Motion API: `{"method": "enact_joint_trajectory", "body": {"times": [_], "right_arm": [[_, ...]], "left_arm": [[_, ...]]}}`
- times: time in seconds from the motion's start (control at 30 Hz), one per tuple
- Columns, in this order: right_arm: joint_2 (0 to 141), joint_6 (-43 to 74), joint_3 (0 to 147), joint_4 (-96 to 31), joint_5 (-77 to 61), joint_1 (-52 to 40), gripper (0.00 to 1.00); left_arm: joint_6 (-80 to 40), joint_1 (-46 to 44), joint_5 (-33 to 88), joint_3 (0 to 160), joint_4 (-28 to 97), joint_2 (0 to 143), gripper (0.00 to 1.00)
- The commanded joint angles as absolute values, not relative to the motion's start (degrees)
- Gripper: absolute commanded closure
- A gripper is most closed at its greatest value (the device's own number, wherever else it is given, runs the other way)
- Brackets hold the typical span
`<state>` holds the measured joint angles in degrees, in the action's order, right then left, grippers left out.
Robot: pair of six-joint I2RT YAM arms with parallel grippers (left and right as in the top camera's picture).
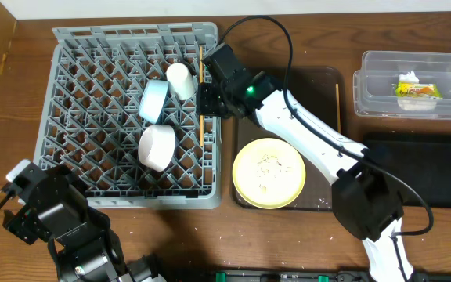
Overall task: Sort waste into correct bins and load items into the dishwasher
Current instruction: 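Carry the chopstick left and drop it into the dish rack, then return right gripper to the tray and grasp the second chopstick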
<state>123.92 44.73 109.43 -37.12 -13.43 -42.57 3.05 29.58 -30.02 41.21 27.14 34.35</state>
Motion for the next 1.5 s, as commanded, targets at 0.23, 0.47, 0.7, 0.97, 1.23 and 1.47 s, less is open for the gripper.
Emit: {"method": "enact_joint_trajectory", "body": {"times": [0.23, 0.47, 0.7, 0.97, 1.23, 1.47], "right_arm": [[123.9, 42.5, 109.8, -37.2, -10.8, -42.4, 0.73], [118.1, 39.0, 109.8, -42.4, -9.2, -38.7, 0.72], [111.4, 30.9, 109.8, -57.3, 3.5, -29.6, 0.24], [115.0, 23.2, 106.5, -66.5, 6.0, -20.6, 0.28], [120.4, 23.0, 99.4, -61.5, 6.2, -16.6, 0.28], [122.7, 18.2, 95.2, -57.5, 5.7, -14.1, 0.28]], "left_arm": [[3.4, 29.8, -30.7, 42.5, 27.2, 34.3, 0.06], [3.4, 29.8, -30.7, 42.5, 27.2, 34.3, 0.06], [3.4, 29.8, -30.7, 42.5, 27.2, 34.3, 0.06], [3.4, 29.8, -30.7, 42.5, 27.2, 34.3, 0.06], [3.4, 29.8, -30.7, 42.5, 27.2, 34.3, 0.06], [3.4, 29.8, -30.7, 42.5, 27.2, 34.3, 0.06]]}}
